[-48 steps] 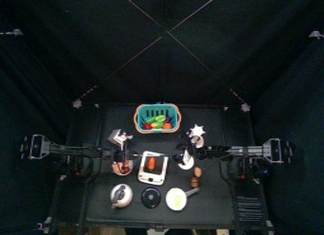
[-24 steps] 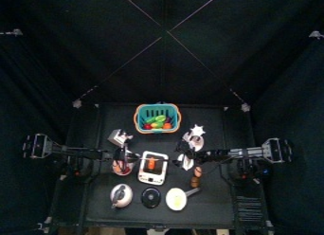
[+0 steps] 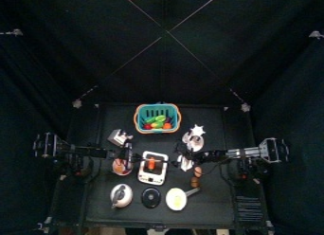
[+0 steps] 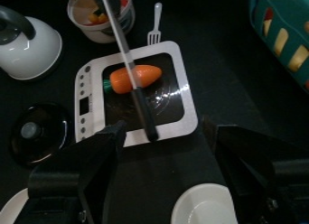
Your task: Adjust grip on cleaver
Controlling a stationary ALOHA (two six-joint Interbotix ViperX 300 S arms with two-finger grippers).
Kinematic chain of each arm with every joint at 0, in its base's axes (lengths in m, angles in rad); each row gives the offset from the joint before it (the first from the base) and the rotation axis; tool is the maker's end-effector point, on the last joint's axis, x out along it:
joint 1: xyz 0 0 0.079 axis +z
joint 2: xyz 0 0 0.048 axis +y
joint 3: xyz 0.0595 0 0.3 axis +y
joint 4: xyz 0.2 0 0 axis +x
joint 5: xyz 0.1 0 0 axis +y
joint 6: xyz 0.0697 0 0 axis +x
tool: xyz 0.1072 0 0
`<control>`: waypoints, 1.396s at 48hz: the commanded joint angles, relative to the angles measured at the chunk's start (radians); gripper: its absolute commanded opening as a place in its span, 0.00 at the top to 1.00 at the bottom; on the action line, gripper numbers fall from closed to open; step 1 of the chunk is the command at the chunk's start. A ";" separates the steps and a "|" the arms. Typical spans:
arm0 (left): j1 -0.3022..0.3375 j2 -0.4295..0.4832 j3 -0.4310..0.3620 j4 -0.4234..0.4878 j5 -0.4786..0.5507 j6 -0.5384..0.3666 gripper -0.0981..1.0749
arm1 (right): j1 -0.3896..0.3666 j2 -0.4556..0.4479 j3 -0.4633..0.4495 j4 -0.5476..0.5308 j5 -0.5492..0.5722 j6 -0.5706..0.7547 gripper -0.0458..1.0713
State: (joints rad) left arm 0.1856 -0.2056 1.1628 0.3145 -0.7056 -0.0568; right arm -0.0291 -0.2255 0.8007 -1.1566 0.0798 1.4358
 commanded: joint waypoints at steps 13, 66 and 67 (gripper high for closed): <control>0.021 0.003 -0.021 0.011 -0.029 -0.002 0.56 | 0.008 0.089 -0.077 -0.026 -0.008 -0.002 0.09; 0.015 0.012 0.023 -0.043 -0.012 -0.009 0.56 | 0.003 0.155 -0.137 -0.037 -0.008 0.000 0.62; 0.015 0.012 0.023 -0.041 -0.012 -0.012 0.56 | 0.003 0.153 -0.135 -0.035 -0.009 0.000 0.62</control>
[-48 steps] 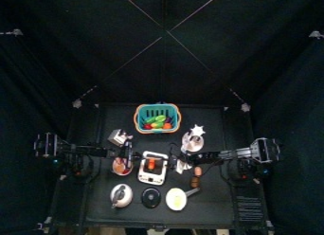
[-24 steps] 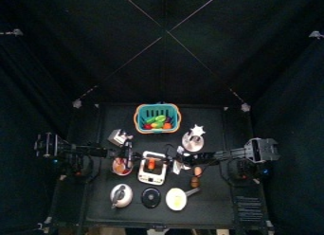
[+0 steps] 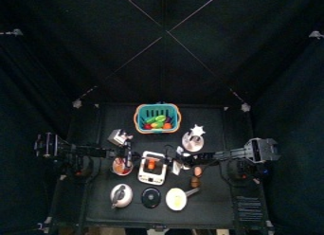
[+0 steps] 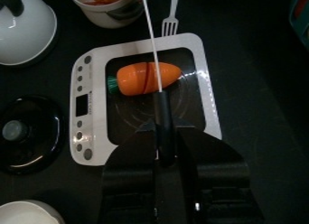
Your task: Adjust grip on cleaver
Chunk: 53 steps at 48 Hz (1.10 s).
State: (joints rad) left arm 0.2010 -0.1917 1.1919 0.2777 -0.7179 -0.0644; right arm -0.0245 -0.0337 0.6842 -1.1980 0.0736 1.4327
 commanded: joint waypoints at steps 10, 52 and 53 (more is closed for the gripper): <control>0.006 -0.003 -0.002 0.083 0.000 -0.114 0.56 | -0.002 -0.061 -0.017 0.012 -0.005 0.003 0.62; 0.222 0.080 -0.066 0.620 -0.060 -0.538 0.56 | 0.005 -0.046 -0.011 0.075 -0.005 0.003 0.62; 0.222 0.083 -0.066 0.620 -0.058 -0.538 0.56 | 0.003 -0.044 -0.011 0.077 -0.005 0.003 0.62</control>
